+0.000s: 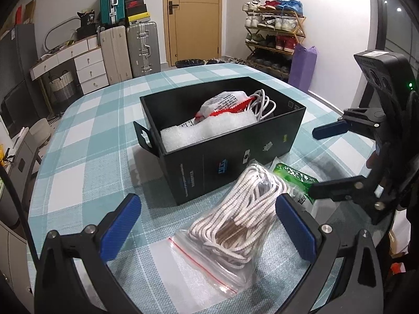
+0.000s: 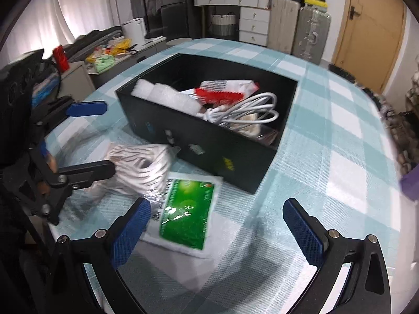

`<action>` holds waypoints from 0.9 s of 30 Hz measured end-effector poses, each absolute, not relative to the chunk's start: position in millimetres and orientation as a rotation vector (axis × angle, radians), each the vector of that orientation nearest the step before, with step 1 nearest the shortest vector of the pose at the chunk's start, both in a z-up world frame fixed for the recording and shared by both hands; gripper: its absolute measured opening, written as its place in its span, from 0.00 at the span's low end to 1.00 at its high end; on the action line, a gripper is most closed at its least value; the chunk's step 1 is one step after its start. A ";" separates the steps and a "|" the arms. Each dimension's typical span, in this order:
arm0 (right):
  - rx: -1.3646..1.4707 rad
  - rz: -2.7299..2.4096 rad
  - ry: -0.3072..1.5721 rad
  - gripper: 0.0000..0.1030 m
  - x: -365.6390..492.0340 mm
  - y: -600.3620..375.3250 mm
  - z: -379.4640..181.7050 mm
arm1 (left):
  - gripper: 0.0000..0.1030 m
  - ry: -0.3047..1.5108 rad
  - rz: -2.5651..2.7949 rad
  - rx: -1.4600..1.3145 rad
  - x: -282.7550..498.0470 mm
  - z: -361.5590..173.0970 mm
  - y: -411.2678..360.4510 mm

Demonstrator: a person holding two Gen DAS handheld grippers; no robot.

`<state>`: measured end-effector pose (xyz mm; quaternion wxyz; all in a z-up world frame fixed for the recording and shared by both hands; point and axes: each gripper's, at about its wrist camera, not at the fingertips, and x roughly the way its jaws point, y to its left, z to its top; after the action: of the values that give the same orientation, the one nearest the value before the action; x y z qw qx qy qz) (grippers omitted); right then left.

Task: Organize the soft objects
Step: 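Move the left gripper to the bagged white rope while the right gripper approaches the green sachet, then grasp the rope bag with the left gripper while the right gripper grasps the green sachet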

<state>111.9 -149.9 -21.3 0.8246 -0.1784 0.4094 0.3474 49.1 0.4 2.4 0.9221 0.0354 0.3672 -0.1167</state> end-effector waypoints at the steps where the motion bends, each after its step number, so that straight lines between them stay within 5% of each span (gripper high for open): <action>1: -0.361 0.772 0.881 0.99 111.4 -150.7 -22.0 | 1.00 0.757 -0.242 0.071 49.2 2.0 0.5; 27: -0.406 0.722 0.961 0.99 119.2 -136.6 -51.5 | 1.00 0.784 -0.252 0.059 52.0 -5.9 0.3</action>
<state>119.2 -136.6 -51.5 0.8054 -0.1896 0.4489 0.3374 52.0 0.3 -5.9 0.9159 0.0286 0.3812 -0.1227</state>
